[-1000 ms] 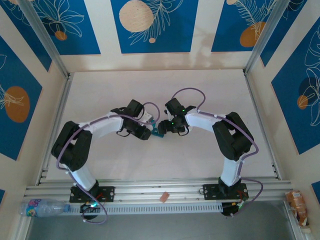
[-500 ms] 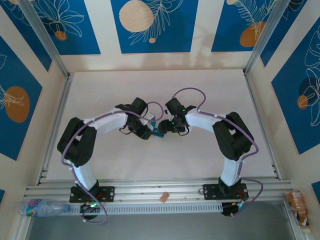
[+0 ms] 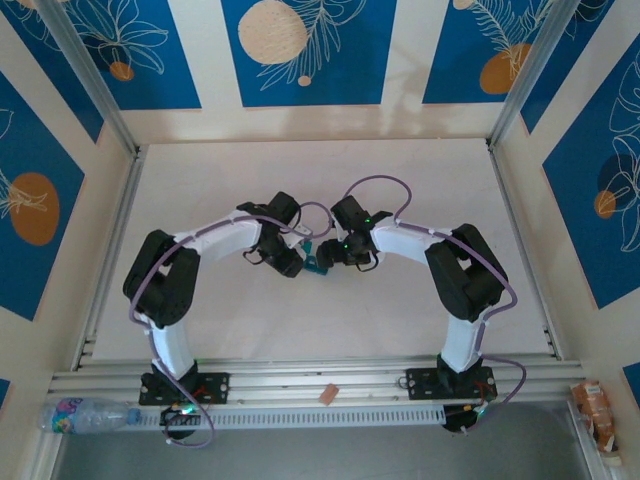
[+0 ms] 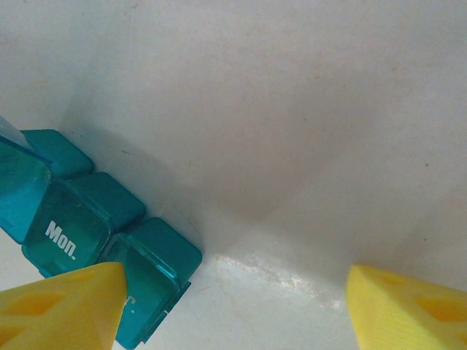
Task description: Sort the pills into containers
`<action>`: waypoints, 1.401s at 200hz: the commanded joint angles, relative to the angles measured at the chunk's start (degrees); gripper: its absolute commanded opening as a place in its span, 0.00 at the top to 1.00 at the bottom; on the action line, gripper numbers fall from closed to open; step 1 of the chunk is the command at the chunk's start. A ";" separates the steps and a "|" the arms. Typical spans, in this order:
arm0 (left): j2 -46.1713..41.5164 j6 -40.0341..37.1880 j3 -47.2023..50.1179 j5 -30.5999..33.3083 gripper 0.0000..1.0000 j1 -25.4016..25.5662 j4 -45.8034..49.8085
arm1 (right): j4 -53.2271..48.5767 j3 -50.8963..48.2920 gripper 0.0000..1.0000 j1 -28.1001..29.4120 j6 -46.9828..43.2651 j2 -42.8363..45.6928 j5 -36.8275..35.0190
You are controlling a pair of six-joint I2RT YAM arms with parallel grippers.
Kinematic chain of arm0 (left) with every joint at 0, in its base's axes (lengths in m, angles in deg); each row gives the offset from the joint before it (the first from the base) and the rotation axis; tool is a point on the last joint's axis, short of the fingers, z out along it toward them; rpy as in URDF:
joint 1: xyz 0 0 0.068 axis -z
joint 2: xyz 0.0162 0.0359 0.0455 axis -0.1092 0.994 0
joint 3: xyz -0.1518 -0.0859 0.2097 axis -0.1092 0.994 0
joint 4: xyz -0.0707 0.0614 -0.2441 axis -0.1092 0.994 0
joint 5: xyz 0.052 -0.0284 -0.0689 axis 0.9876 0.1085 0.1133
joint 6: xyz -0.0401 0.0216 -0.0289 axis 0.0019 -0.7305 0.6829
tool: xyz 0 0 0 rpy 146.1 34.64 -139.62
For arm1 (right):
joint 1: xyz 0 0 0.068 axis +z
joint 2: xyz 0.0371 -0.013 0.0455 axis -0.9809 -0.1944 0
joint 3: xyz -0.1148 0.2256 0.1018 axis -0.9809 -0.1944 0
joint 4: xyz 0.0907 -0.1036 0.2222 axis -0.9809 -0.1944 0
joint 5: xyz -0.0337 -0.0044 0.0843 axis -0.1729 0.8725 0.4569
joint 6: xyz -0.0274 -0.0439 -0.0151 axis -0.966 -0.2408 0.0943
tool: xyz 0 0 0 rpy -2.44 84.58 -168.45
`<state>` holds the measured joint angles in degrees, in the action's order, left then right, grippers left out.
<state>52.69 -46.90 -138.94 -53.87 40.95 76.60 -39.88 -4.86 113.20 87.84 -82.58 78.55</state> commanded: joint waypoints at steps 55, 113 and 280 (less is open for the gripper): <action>2.10 -2.40 -4.54 0.87 1.00 0.68 5.75 | -0.73 0.27 0.21 -0.40 -0.23 -0.92 0.80; 4.24 -2.96 -6.74 1.77 1.00 1.28 8.17 | -0.65 0.36 0.21 -0.40 -0.23 -1.01 0.88; 8.81 -4.84 -13.54 4.03 1.00 1.88 14.22 | -0.41 0.18 0.22 -0.29 -0.14 -1.27 1.34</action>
<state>59.66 -49.89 -150.17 -50.68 42.04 87.57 -39.88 -4.86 112.79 87.84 -82.73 79.29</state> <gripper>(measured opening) 0.457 0.785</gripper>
